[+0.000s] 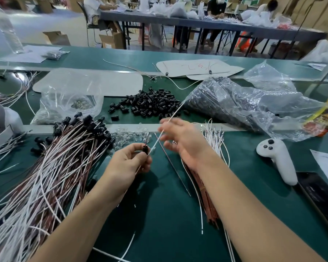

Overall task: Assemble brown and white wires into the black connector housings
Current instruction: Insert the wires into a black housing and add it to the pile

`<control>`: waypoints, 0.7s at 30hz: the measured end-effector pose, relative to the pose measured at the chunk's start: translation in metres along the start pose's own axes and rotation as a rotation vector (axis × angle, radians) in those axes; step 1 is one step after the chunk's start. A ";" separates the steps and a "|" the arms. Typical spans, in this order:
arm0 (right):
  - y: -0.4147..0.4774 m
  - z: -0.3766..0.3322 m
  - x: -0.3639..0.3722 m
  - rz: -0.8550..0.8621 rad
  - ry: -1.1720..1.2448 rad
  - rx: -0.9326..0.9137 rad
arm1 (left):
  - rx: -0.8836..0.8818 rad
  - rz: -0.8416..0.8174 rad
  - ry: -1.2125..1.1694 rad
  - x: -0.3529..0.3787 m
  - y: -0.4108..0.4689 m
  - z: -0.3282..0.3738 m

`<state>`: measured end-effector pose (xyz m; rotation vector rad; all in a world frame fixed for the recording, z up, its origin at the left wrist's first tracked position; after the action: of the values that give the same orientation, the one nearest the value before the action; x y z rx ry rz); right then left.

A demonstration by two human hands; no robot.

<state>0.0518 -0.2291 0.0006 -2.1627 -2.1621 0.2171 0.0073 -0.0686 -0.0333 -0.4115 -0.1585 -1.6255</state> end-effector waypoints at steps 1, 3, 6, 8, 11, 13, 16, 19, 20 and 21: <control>-0.006 0.004 0.010 -0.080 -0.153 -0.019 | 0.023 0.017 -0.006 -0.002 0.001 0.002; -0.016 0.010 0.025 -0.134 -0.333 -0.081 | 0.054 0.026 -0.018 -0.002 0.001 0.006; -0.022 0.015 0.031 -0.076 -0.307 -0.131 | 0.059 0.026 -0.048 -0.001 0.001 0.006; -0.019 0.016 0.020 0.037 -0.247 -0.135 | 0.058 0.048 -0.032 -0.004 0.001 0.004; -0.013 0.013 -0.003 0.204 -0.166 -0.150 | 0.064 0.056 0.044 -0.008 0.001 0.001; -0.014 0.014 -0.006 0.198 -0.090 -0.157 | 0.072 0.048 0.086 -0.008 0.001 0.001; -0.019 0.021 0.012 0.038 -0.139 -0.164 | 0.083 0.041 0.091 -0.005 0.002 0.000; -0.020 0.023 0.020 0.021 -0.242 -0.175 | 0.086 0.023 0.059 -0.004 0.003 0.000; -0.019 0.022 0.015 0.057 -0.224 -0.178 | 0.090 0.023 0.048 -0.005 0.003 0.000; -0.019 0.019 0.008 0.105 -0.180 -0.179 | 0.098 0.028 0.045 -0.006 0.004 0.001</control>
<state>0.0304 -0.2222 -0.0159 -2.4465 -2.2408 0.2413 0.0113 -0.0627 -0.0349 -0.2999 -0.1967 -1.5909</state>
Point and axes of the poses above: each hand's wrist, its own y-axis towards the middle knuckle, its own x-axis out of the palm, z = x × y, the point moved 8 cm from there along y, towards the middle knuckle, and after that the axes turned 13 degrees about -y, right-handed, at the moved point
